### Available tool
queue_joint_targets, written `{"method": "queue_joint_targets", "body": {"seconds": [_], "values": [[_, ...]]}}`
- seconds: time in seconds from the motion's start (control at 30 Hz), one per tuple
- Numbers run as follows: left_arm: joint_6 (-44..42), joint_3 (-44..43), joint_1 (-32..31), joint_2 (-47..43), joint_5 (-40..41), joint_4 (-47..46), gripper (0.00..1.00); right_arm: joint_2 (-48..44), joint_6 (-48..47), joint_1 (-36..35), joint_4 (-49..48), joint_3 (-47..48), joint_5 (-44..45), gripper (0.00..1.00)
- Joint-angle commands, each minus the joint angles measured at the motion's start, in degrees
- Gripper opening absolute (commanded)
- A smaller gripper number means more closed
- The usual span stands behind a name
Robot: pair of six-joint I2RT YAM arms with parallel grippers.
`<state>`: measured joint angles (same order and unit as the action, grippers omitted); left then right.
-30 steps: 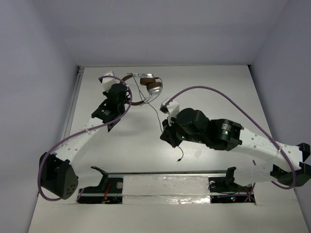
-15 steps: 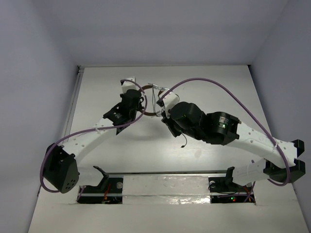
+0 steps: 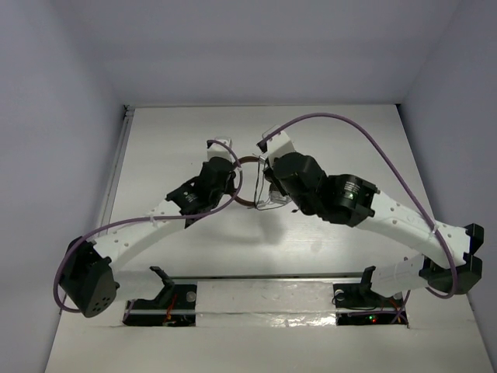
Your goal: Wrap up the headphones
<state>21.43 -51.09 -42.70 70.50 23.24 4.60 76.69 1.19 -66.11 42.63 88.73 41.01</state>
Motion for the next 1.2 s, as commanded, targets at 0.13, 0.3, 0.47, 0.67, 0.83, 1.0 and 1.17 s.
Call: {"method": "queue_joint_targets", "body": {"seconds": [0.13,0.3,0.47,0.67,0.83,1.0,1.17], "values": [[0.19,1.34,-0.81,-6.95,-5.05,-2.32,0.00,-2.33,-5.23,7.56,-12.65,-4.44,1.79,0.00],[-1.56,0.73,-0.81,-8.27,-9.26,-1.53,0.00,-2.33,-9.44,10.55,-18.36,-6.11,1.17,0.00],[-3.50,0.21,-0.81,-9.15,-15.86,-2.06,0.00,-1.01,-12.09,13.28,-21.36,-7.86,2.05,0.00],[-4.73,-1.38,-0.81,-9.95,-16.05,-1.26,0.00,-1.80,-12.18,15.12,-22.24,-9.89,2.75,0.00],[-7.10,-6.82,-0.81,-7.31,-9.02,5.67,0.00,-3.65,-11.92,15.74,-19.79,-8.93,3.37,0.00],[-10.79,-10.43,-0.81,-5.90,-9.09,8.23,0.00,-3.03,-11.56,16.27,-15.57,-5.50,1.44,0.00],[-13.17,-12.28,-0.81,-4.15,-5.50,11.48,0.00,0.65,-9.90,16.27,-7.22,-1.03,-1.46,0.00]]}}
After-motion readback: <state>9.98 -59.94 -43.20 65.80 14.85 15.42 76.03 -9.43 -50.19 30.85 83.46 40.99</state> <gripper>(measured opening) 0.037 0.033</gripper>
